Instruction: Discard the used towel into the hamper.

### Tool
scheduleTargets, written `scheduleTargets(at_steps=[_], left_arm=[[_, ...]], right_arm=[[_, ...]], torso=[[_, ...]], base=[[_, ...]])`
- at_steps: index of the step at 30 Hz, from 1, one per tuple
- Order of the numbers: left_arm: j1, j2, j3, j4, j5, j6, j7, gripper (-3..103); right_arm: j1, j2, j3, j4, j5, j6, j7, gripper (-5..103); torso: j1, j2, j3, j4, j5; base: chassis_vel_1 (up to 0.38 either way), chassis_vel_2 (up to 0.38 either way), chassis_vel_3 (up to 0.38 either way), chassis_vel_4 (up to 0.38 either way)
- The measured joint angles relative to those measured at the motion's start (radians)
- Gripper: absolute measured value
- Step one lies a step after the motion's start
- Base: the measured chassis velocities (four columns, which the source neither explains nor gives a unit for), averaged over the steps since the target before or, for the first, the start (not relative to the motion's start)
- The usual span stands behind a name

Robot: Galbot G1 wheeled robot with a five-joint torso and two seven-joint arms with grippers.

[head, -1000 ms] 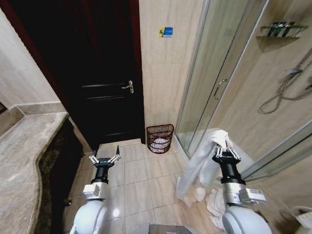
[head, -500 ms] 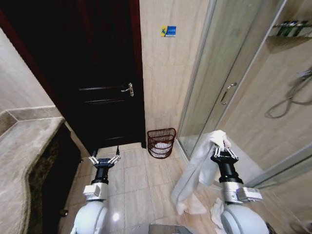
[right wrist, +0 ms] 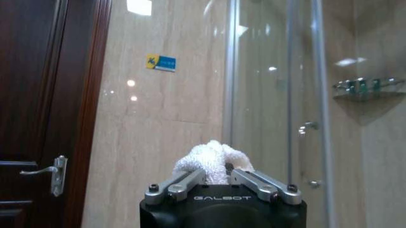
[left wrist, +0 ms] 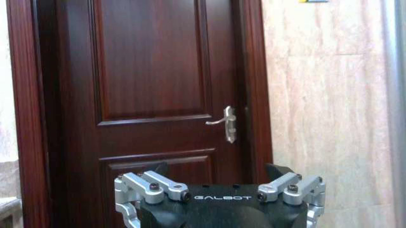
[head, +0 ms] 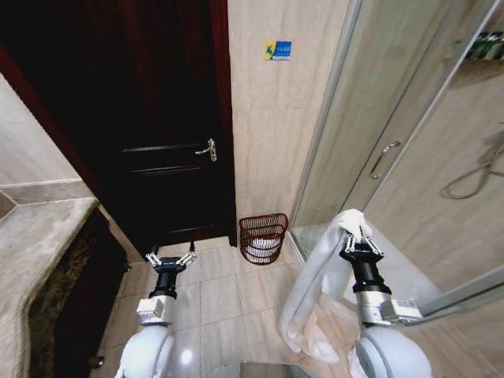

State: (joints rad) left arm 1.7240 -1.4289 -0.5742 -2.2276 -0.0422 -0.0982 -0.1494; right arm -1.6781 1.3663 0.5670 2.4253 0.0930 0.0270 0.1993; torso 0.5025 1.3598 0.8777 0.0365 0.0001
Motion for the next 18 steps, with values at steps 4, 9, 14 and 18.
scheduleTargets(at_steps=[4,9,14,18], left_arm=[[-0.004,-0.005,0.004,0.0,0.005,0.002,0.001,100],[-0.007,-0.008,0.006,0.005,0.014,0.0,-0.002,100],[-0.013,-0.008,0.009,0.013,0.025,-0.016,-0.023,100],[-0.015,-0.008,0.012,0.013,0.03,-0.018,-0.026,100]], right_arm=[[0.011,-0.006,0.002,-0.007,0.008,-0.001,0.002,3],[0.018,-0.011,0.003,-0.015,0.018,-0.003,0.002,3],[0.03,-0.015,0.003,-0.019,0.033,-0.005,0.013,3],[0.042,-0.022,0.01,-0.021,0.056,-0.014,0.03,3]], torso=[[0.0,0.0,0.0,-0.0001,-0.0003],[0.0,0.0,0.0,-0.0002,-0.0001],[0.0,0.0,0.0,0.0003,-0.0002],[0.001,0.0,0.0,0.0001,0.0001]], base=[[-0.071,0.215,0.145,-0.143],[-0.069,0.212,0.148,-0.105],[-0.02,0.187,0.156,-0.048],[-0.016,0.089,0.044,-0.019]])
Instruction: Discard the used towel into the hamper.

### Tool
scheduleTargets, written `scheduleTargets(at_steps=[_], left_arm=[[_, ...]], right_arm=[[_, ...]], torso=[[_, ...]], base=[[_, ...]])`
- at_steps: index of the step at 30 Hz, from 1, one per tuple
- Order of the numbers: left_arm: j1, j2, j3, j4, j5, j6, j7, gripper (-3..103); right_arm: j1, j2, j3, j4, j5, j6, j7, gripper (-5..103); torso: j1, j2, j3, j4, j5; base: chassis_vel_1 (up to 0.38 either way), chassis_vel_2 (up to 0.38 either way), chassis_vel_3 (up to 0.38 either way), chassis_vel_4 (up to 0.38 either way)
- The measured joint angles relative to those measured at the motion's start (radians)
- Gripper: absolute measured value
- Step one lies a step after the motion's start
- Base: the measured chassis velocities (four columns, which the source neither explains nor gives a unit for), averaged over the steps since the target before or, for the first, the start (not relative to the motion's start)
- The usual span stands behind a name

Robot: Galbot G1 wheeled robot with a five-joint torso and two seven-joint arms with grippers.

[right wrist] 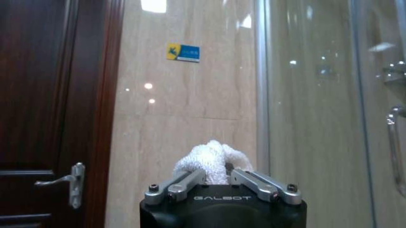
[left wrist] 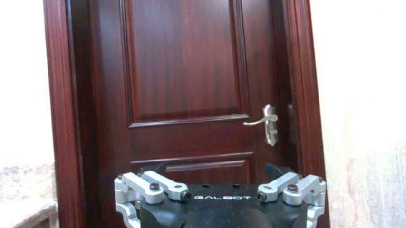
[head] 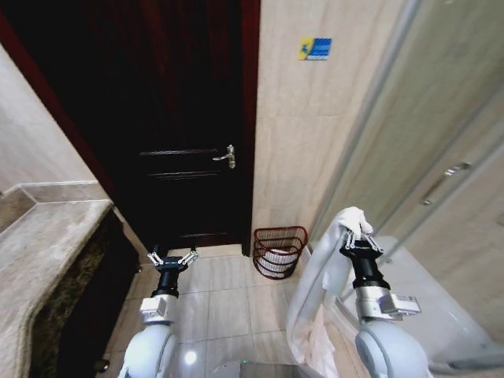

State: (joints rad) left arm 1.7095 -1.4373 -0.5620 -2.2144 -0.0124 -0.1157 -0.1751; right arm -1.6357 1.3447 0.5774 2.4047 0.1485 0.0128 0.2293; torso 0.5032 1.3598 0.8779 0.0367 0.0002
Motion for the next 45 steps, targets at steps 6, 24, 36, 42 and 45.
scheduleTargets(at_steps=[6,24,36,42,45], left_arm=[[0.001,-0.002,0.007,-0.002,0.004,-0.003,0.016,100],[0.053,-0.04,-0.002,-0.02,0.045,-0.048,0.037,100],[0.089,-0.087,-0.017,-0.032,0.089,-0.076,0.013,100],[0.105,-0.105,-0.027,-0.04,0.096,-0.087,0.003,100],[0.105,-0.127,-0.029,-0.044,0.113,-0.09,-0.007,100]], right_arm=[[0.011,-0.014,0.014,-0.002,0.033,-0.007,0.004,3],[0.152,-0.222,0.087,0.054,0.317,-0.156,0.047,3],[0.558,-0.523,0.124,-0.053,0.649,-0.256,0.112,3],[0.75,-0.613,0.086,-0.159,0.758,-0.278,0.112,3],[0.938,-0.66,0.051,-0.242,0.839,-0.299,0.108,3]], torso=[[-0.001,0.0,0.0,-0.0005,-0.0001],[-0.001,0.0,0.0,-0.0003,0.0],[-0.001,0.0,0.0,0.0,-0.0001],[-0.001,0.0,0.0,-0.0001,0.0003],[-0.001,0.0,0.0,-0.0001,-0.0006]], base=[[0.0,0.0,0.0,0.0],[0.0,0.0,0.0,0.0],[0.0,0.0,0.0,0.0],[0.0,0.0,0.0,0.0],[0.0,0.0,0.0,0.0]])
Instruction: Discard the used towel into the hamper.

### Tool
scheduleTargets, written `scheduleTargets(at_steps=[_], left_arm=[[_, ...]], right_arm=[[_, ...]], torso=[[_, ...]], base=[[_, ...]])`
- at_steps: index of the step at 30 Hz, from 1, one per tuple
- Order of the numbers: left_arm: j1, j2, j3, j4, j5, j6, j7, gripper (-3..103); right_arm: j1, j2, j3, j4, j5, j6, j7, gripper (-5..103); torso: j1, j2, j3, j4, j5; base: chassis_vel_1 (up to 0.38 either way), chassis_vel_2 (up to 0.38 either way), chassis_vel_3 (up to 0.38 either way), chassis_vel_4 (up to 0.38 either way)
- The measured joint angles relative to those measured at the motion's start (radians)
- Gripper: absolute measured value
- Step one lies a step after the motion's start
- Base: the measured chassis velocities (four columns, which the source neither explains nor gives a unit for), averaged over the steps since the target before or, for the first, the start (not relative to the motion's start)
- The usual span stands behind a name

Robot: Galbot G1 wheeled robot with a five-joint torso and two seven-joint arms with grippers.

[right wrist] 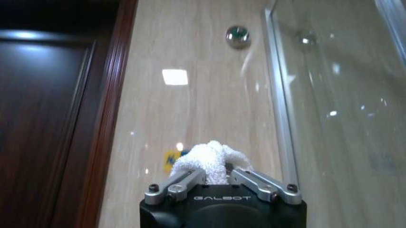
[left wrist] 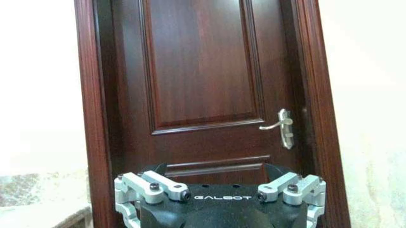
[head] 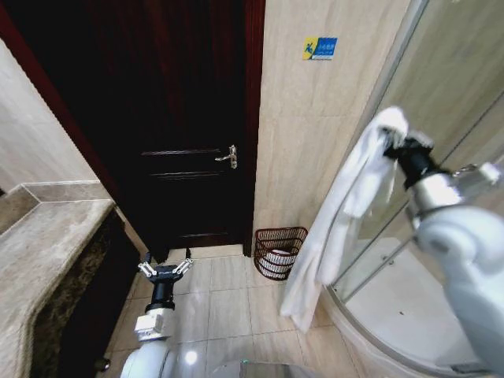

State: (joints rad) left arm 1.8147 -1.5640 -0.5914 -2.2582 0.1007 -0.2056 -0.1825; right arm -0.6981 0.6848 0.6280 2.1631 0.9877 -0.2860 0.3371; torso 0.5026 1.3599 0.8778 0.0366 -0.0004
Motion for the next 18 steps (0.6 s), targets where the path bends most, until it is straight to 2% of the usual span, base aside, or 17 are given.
scheduleTargets(at_steps=[6,8,9,12,13,16,17,18], left_arm=[[-0.003,-0.018,0.007,-0.002,0.021,-0.002,0.0,100],[-0.003,-0.025,0.012,0.002,0.032,-0.009,0.0,100],[-0.003,-0.025,0.012,0.002,0.032,-0.009,0.0,100],[-0.002,-0.036,0.018,0.009,0.046,-0.017,0.0,100],[-0.002,-0.036,0.018,0.009,0.046,-0.017,0.0,100],[-0.002,-0.042,0.019,0.01,0.06,-0.019,0.0,100],[-0.001,-0.042,0.019,0.008,0.061,-0.019,0.0,100],[-0.001,-0.042,0.019,0.008,0.061,-0.019,0.0,100]], right_arm=[[0.168,-0.037,-0.048,-0.06,0.078,-0.036,-0.002,3],[0.288,-0.051,-0.109,-0.102,0.108,-0.044,0.005,3],[0.288,-0.051,-0.109,-0.102,0.108,-0.044,0.005,3],[0.513,-0.046,-0.258,-0.194,0.119,-0.048,0.017,3],[0.513,-0.046,-0.258,-0.194,0.119,-0.048,0.017,3],[0.765,0.004,-0.453,-0.37,0.103,-0.046,0.018,3],[0.834,0.026,-0.5,-0.427,0.092,-0.041,0.015,3],[0.834,0.026,-0.5,-0.427,0.092,-0.041,0.015,3]], torso=[[0.0,0.0,0.0,-0.0004,0.0002],[0.0,0.0,0.0,-0.0005,0.0009],[0.0,0.0,0.0,-0.0005,0.0009],[0.0,0.0,0.0,-0.0005,-0.0003],[0.0,0.0,0.0,-0.0005,-0.0003],[0.0,0.0,0.0,0.0,0.0009],[0.0,0.0,0.0,0.0001,0.0007],[0.0,0.0,0.0,0.0001,0.0007]], base=[[0.0,0.0,0.0,0.0],[0.0,0.0,0.0,0.0],[0.0,0.0,0.0,0.0],[0.0,0.0,0.0,0.0],[0.0,0.0,0.0,0.0],[0.0,0.0,0.0,0.0],[0.0,0.0,0.0,0.0],[0.0,0.0,0.0,0.0]])
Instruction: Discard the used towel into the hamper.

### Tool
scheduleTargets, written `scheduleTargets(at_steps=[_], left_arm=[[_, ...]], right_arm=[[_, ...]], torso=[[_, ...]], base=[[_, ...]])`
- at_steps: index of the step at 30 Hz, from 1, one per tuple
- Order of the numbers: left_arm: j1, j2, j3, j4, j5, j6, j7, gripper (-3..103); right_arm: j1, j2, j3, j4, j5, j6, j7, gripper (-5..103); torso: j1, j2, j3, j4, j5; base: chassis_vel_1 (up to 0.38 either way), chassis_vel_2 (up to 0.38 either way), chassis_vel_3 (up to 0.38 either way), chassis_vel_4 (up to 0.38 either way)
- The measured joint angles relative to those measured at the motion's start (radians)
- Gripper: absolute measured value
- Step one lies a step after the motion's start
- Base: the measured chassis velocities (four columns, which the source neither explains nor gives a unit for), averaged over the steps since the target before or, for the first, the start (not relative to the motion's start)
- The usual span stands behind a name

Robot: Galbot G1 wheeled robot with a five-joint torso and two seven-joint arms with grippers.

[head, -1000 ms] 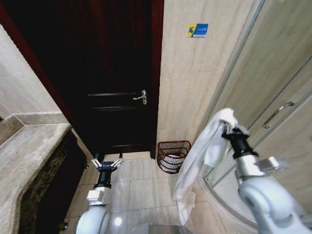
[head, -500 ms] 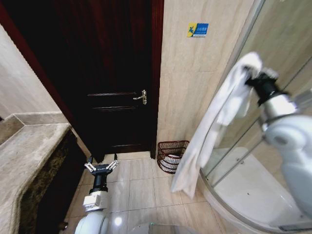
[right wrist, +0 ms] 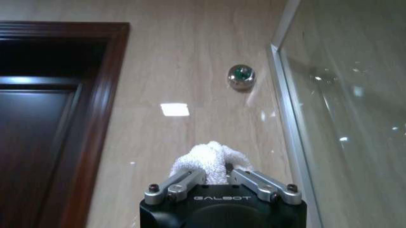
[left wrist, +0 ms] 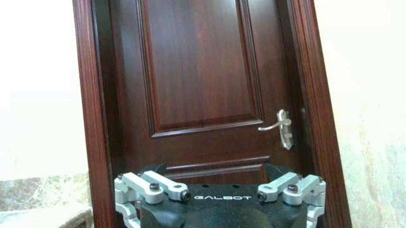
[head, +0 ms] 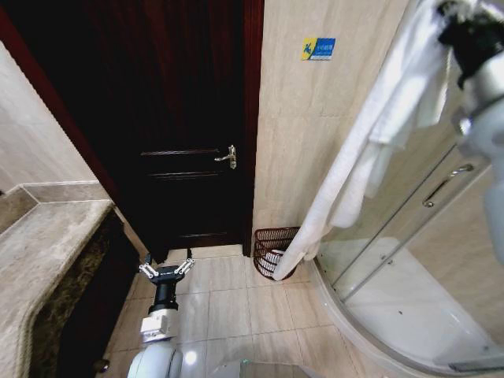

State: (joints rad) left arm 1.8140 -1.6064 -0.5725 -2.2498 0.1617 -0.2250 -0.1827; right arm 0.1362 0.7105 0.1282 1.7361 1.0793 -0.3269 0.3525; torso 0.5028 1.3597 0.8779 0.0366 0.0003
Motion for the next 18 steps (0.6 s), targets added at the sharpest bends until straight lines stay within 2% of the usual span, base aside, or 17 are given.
scheduleTargets(at_steps=[2,3,5,7,8,10,12,18], left_arm=[[0.002,-0.002,-0.002,-0.007,0.001,-0.001,0.0,100],[0.002,-0.002,-0.002,-0.007,0.001,-0.001,0.0,100],[0.006,-0.002,-0.004,-0.014,0.001,-0.002,0.0,100],[0.009,-0.003,-0.004,-0.017,0.001,-0.003,0.0,100],[0.009,-0.003,-0.004,-0.017,0.001,-0.003,0.0,100],[0.011,-0.003,-0.004,-0.017,0.002,-0.007,-0.002,100],[0.01,-0.002,-0.003,-0.016,0.002,-0.016,-0.003,100],[0.011,-0.002,-0.002,-0.018,0.001,-0.023,-0.003,100]], right_arm=[[0.137,0.06,-0.089,-0.133,-0.033,0.019,-0.016,3],[0.137,0.06,-0.089,-0.133,-0.033,0.019,-0.016,3],[0.236,0.126,-0.156,-0.257,-0.069,0.037,-0.036,3],[0.307,0.177,-0.191,-0.345,-0.101,0.048,-0.058,3],[0.307,0.177,-0.191,-0.345,-0.101,0.048,-0.058,3],[0.379,0.228,-0.221,-0.423,-0.118,0.057,-0.069,3],[0.426,0.268,-0.244,-0.485,-0.125,0.059,-0.076,3],[0.469,0.33,-0.261,-0.578,-0.147,0.06,-0.09,3]], torso=[[0.0,0.0,0.0,0.0001,-0.0015],[0.0,0.0,0.0,0.0001,-0.0015],[0.0,0.0,0.0,-0.0002,0.0002],[0.0,0.0,0.0,0.0,0.0002],[0.0,0.0,0.0,0.0,0.0002],[0.0,0.0,0.0,-0.0001,-0.0013],[0.0,0.0,0.0,-0.0002,-0.0011],[0.0,0.0,0.0,-0.0001,-0.0005]], base=[[0.0,0.0,0.0,0.0],[0.0,0.0,0.0,0.0],[0.0,0.0,0.0,0.0],[0.0,0.0,0.0,0.0],[0.0,0.0,0.0,0.0],[0.0,0.0,0.0,0.0],[0.0,0.0,0.0,0.0],[0.0,0.0,0.0,0.0]])
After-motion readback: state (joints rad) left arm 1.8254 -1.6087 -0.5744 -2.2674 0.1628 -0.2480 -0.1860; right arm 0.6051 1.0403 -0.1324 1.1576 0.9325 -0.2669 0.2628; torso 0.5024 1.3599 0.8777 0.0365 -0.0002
